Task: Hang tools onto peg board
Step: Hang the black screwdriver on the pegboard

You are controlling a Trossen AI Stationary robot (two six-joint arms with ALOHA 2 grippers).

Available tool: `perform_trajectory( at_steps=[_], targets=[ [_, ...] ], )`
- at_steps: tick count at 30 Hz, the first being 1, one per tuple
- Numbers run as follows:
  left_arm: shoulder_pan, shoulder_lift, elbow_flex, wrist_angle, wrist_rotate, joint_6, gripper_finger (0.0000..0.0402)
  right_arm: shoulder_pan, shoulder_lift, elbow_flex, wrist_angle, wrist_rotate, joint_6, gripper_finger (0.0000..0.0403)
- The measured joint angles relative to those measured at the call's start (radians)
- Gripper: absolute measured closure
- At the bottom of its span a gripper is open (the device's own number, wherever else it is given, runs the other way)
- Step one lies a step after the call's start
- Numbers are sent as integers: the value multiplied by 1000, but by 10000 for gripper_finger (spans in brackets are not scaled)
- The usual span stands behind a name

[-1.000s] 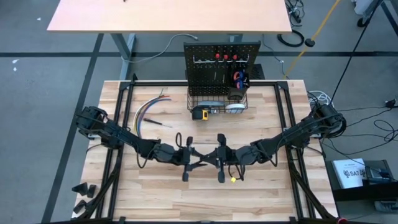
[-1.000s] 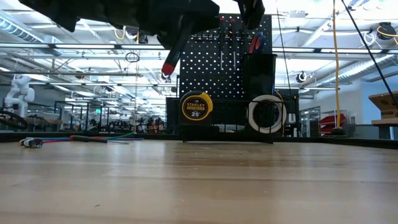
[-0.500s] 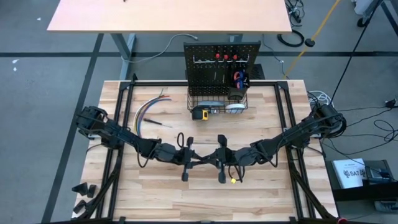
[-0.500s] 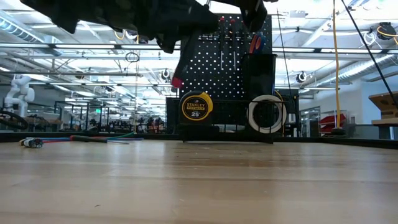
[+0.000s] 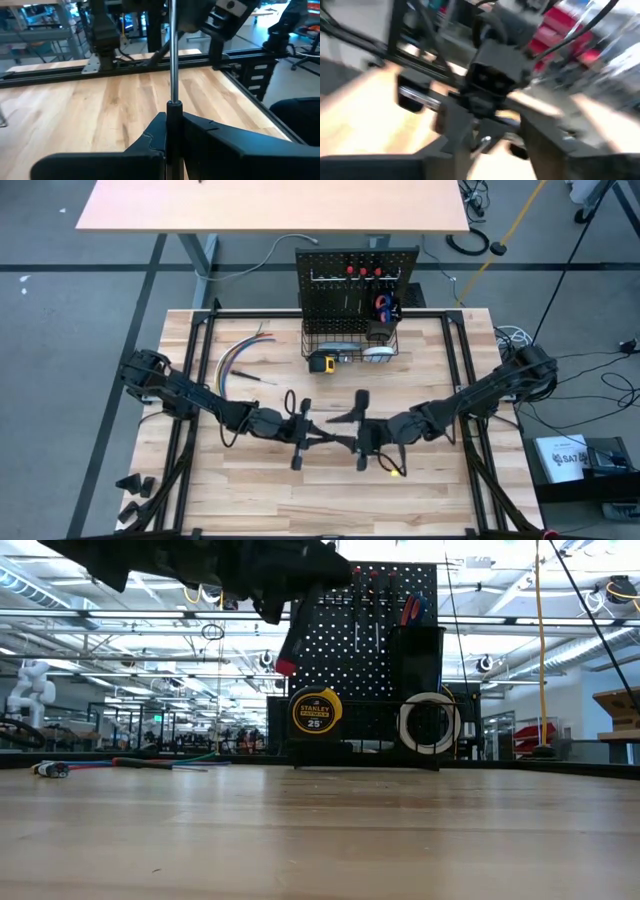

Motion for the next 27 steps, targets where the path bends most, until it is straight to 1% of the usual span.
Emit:
perform_trajectory(
  at_steps=[3,6,8,10,11,14,17,19,21,24,27],
  targets=[
    [2,-38,0,-51,-18,-8,376,26,-39,0,4,137,-196,209],
    [-3,-95,0,-168,-57,-25,376,59,-84,8,7,247,-309,170],
    [-6,-133,-2,-237,-82,-60,376,83,-112,24,15,245,-316,150],
    [-4,-160,-2,-227,-106,-132,376,111,-121,33,16,208,-304,138],
    [-2,-169,-2,-211,-112,-183,376,126,-120,34,9,179,-300,135],
    [11,-164,-2,-113,-112,-357,376,160,-91,34,-86,94,-327,133],
    [26,-145,-2,-77,-113,-487,376,191,-18,32,-162,99,-400,140],
    [30,-122,-2,-70,-114,-535,376,218,33,30,-138,149,-493,147],
    [33,-93,-2,-25,-101,-578,376,245,79,36,-81,217,-640,152],
    [53,-58,-2,52,-34,-622,374,278,164,76,-57,344,-904,158],
    [67,-22,-2,157,17,-676,366,291,253,146,-54,452,-1088,160]
  ],
)
